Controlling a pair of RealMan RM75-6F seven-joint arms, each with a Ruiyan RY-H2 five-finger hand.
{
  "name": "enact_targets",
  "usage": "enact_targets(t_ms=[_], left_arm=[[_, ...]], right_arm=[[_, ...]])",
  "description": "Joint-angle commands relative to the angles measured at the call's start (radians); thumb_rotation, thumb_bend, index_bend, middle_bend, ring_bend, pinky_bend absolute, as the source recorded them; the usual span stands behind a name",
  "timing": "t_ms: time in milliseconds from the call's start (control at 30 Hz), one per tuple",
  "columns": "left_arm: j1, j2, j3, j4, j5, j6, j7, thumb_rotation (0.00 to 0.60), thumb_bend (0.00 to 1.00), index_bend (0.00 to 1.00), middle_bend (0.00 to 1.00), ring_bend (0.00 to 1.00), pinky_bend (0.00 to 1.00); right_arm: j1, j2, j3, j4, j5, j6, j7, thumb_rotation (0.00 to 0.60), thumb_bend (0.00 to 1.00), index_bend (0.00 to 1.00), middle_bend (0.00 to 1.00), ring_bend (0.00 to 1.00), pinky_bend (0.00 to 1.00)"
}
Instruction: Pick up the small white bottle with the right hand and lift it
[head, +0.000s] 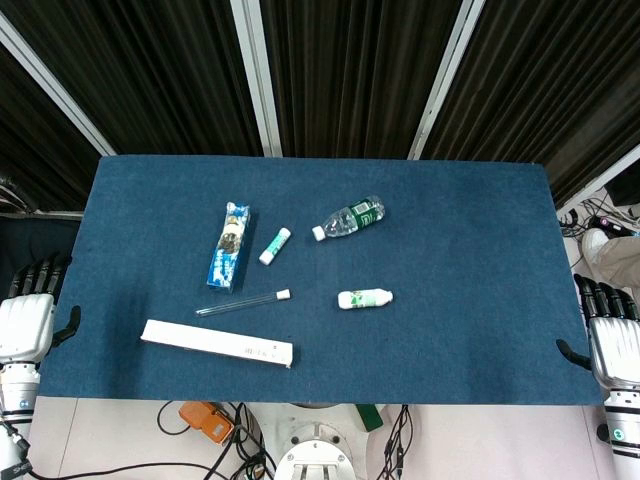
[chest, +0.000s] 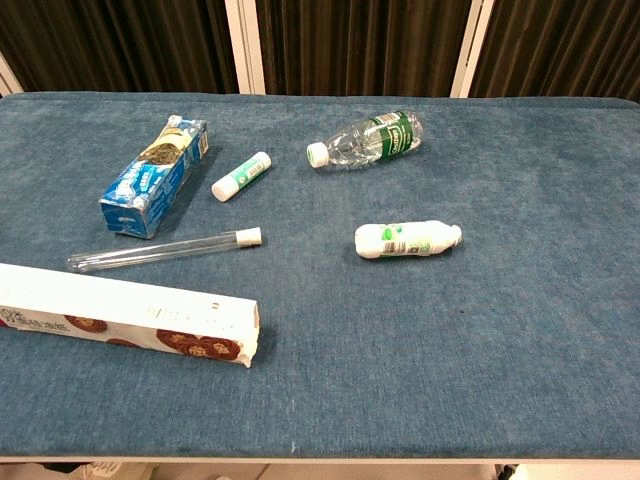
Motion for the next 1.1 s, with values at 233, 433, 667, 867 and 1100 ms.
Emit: enact_targets(t_ms=[233,433,667,867,1100], left_arm=[[0.000,0.000,-0.001,0.001,0.001,0.002,-0.001,0.600,0.43,0.07,0.00,0.02,0.07],[0.001,-0.002,0.000,-0.002,-0.001,0.001,0.002,0.600,0.43,0.07,0.00,0.02,0.07],[0.000,-0.009,-0.005,-0.005,-0.009,0.001,0.000,0.600,0.43,0.07,0.00,0.02,0.07],[-0.001,-0.013,-0.008,0.001,-0.009,0.003,0.002,0.600,0.43,0.07,0.00,0.02,0.07],[-0.002,-0.009,-0.004,0.001,-0.006,0.001,0.009,0.600,0.43,0.07,0.00,0.02,0.07]], right_arm=[[-0.002,0.003,0.001,-0.002,0.001,0.004,0.002,0.600,0.27,0.08,0.19,0.18,0.19],[-0.005,0.007,0.001,-0.004,0.003,0.005,0.009,0.600,0.27,0.08,0.19,0.18,0.19],[0.019,-0.003,-0.008,0.002,-0.001,-0.047,0.018,0.600,0.27,0.08,0.19,0.19,0.19],[0.121,-0.014,-0.001,-0.002,-0.005,-0.204,0.004,0.600,0.27,0.10,0.19,0.20,0.19],[0.304,-0.062,0.042,-0.024,0.034,-0.452,-0.020,0.600,0.27,0.14,0.23,0.21,0.20]])
